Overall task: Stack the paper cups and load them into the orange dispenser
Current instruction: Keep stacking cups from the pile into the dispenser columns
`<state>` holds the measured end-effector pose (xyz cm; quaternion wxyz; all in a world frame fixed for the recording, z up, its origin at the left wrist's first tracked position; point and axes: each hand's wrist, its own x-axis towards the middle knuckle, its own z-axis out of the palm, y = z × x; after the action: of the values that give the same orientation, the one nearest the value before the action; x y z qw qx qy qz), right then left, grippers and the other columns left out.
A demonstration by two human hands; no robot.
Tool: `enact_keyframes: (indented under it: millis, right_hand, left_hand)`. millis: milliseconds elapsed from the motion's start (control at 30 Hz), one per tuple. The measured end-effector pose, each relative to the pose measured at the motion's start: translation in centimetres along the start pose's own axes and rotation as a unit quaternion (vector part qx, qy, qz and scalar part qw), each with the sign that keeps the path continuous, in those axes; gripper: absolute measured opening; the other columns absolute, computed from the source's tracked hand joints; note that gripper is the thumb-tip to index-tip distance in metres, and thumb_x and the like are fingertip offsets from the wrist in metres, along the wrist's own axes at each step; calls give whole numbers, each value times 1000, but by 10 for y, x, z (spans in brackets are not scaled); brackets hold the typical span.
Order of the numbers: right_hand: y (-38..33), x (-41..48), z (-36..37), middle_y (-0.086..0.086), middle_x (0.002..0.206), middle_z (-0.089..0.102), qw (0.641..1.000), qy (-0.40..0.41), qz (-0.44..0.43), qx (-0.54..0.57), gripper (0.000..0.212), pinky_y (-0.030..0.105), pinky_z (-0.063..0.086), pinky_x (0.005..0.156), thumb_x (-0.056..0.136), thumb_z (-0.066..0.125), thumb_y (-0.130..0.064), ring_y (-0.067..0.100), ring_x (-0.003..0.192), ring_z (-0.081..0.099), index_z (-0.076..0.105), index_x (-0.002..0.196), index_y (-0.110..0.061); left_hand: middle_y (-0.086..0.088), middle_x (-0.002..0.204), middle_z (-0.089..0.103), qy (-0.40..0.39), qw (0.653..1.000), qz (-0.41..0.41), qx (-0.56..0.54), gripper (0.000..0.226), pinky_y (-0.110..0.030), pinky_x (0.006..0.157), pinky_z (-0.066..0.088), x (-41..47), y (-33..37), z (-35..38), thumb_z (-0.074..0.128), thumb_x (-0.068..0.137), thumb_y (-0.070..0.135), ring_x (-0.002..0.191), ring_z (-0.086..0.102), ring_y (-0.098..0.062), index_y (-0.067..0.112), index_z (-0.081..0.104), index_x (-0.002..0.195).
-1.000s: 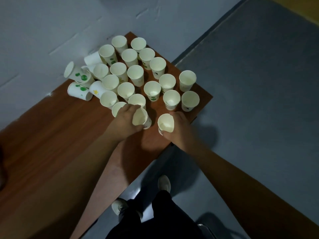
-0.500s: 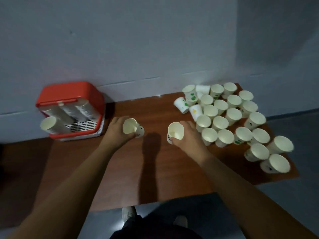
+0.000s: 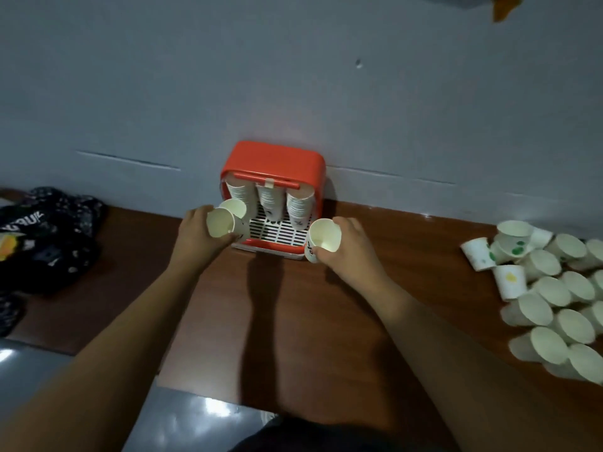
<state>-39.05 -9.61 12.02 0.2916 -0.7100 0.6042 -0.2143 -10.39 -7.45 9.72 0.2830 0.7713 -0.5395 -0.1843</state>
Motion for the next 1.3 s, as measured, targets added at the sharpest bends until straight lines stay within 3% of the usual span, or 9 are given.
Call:
enact_keyframes:
  millis: [133, 333, 567, 700, 867, 1000, 1100, 1200, 1300]
  right_hand:
    - [-39, 34, 33, 4, 130, 49, 1000, -3, -19, 22, 67, 22, 37, 91, 76, 79, -32, 19, 118, 49, 50, 134, -13]
    - [-66, 70, 66, 1, 137, 46, 999, 9, -19, 33, 70, 28, 36, 106, 77, 78, -31, 15, 125, 45, 47, 137, -15]
    - [-78, 106, 92, 1, 133, 41, 998, 44, 10, 33, 66, 17, 28, 98, 78, 78, -30, 14, 121, 42, 47, 135, -16]
    - [-90, 127, 112, 4, 129, 46, 998, 52, 8, 44, 66, 12, 27, 89, 78, 79, -30, 16, 118, 44, 48, 134, -13]
    - [-103, 141, 142, 6, 122, 52, 996, 52, -42, 60, 64, 24, 38, 97, 73, 82, -29, 18, 114, 49, 54, 127, -8]
    - [-98, 140, 167, 12, 121, 54, 994, 41, -94, 33, 64, 2, 24, 97, 72, 82, -21, 15, 112, 45, 55, 127, -1]
    - [-92, 141, 180, 13, 126, 52, 996, -6, -89, -7, 67, 19, 33, 100, 76, 78, -26, 24, 118, 49, 50, 132, -2]
    - [-85, 144, 192, 12, 130, 51, 995, -79, -60, -27, 69, 28, 35, 98, 77, 78, -26, 25, 122, 49, 49, 136, -5]
    - [-79, 148, 201, 11, 127, 58, 996, -81, -23, 0, 61, 30, 40, 91, 80, 76, -23, 26, 116, 55, 50, 133, -7]
  left_hand:
    - [-19, 127, 57, 29, 999, -2, -40, 69, -33, 87, 38, 50, -26, -16, 88, 72, 24, 119, 52, -35, 2, 56, 129]
    - [-18, 126, 54, -37, 998, 29, -29, 70, -38, 97, 39, 105, -48, 4, 89, 70, 26, 120, 49, -34, 3, 56, 127]
    - [-16, 128, 53, -124, 989, 64, 37, 72, -44, 97, 45, 122, -71, 48, 85, 73, 36, 117, 52, -37, 7, 55, 132]
    - [-14, 139, 45, -143, 987, 67, -8, 81, -41, 105, 41, 126, -81, 59, 87, 73, 31, 126, 48, -33, 11, 51, 142]
    - [-5, 133, 56, -167, 981, 81, -58, 85, -43, 102, 47, 128, -103, 57, 81, 67, 43, 122, 52, -22, 24, 47, 143]
    - [1, 134, 59, -193, 972, 36, -129, 68, -38, 100, 52, 123, -115, 53, 79, 79, 20, 119, 59, -14, 25, 49, 140]
    - [1, 131, 63, -176, 966, -8, -189, 49, -34, 99, 53, 117, -123, 52, 65, 90, 7, 113, 63, -11, 19, 55, 137]
    - [7, 122, 66, -147, 957, -44, -247, 35, -6, 84, 46, 111, -121, 49, 57, 100, 11, 101, 62, 8, 16, 59, 134]
    - [14, 122, 66, -166, 942, -39, -290, 37, -8, 85, 47, 108, -116, 47, 60, 99, 26, 104, 62, 9, 23, 57, 136]
